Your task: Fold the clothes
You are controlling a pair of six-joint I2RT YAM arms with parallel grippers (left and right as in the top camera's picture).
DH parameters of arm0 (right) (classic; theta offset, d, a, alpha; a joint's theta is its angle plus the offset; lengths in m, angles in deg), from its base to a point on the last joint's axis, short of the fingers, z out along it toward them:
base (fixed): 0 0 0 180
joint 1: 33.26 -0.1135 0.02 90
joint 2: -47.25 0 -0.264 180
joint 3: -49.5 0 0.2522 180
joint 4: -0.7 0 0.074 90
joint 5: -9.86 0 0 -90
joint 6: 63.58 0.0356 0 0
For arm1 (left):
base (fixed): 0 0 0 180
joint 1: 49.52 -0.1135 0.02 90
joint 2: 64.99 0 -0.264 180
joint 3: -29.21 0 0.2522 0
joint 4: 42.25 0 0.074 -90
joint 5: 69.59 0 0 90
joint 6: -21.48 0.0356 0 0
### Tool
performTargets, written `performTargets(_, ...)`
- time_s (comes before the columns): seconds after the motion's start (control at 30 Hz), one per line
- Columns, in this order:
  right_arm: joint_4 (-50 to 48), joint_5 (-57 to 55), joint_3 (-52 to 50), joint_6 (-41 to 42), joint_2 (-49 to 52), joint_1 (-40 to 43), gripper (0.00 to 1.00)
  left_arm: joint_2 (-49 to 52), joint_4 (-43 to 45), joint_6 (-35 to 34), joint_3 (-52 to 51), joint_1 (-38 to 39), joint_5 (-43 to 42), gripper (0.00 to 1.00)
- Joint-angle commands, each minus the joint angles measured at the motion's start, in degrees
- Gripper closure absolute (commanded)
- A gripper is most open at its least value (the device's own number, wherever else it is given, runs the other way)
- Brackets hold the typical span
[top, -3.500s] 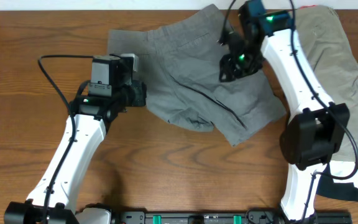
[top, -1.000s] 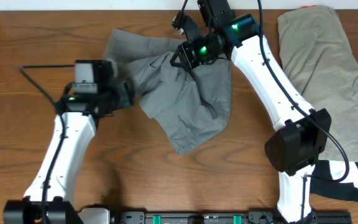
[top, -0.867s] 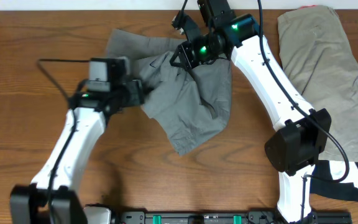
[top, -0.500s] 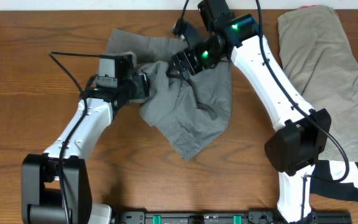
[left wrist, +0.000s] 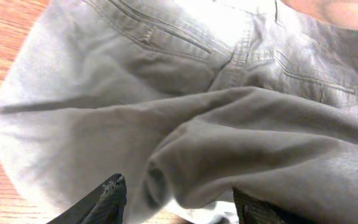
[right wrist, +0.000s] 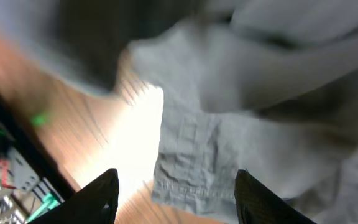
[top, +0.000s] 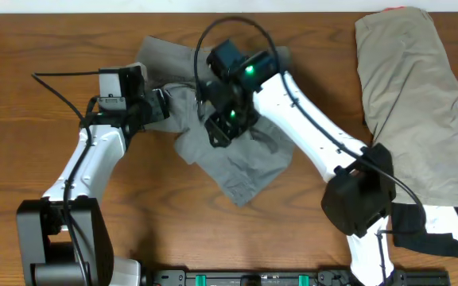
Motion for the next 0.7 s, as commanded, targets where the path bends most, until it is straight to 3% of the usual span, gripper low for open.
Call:
performTargets(0.0,-2.4,-2.5,-4.7,2.1,-0.2,-1.2,0.41,-0.2,0.2,0.4,-0.2,-1.4,0.3,0.43)
performTargets(0.23,-14.8,-3.7,-8.3,3.3,-0.2,-4.5,0.27,-0.2,-0.2,0.4,-0.2,-2.3,0.3,0.43)
performTargets(0.4,-23.8,-17.2,-9.6,10.1,0.7,-8.1,0.19,-0.2,-1.2,0.4,-0.2,-2.3,0.3,0.43)
performTargets(0.57,-25.9,-19.3,-10.1,11.1,4.3,-9.8,0.20,-0.2,-2.2,0.4,-0.2,-2.3,0.3,0.43)
performTargets(0.67,-25.3,-19.6,-10.1,12.1,6.8,-9.9,0.31,-0.2,-2.6,0.4,-0.2,-2.3,0.3,0.43)
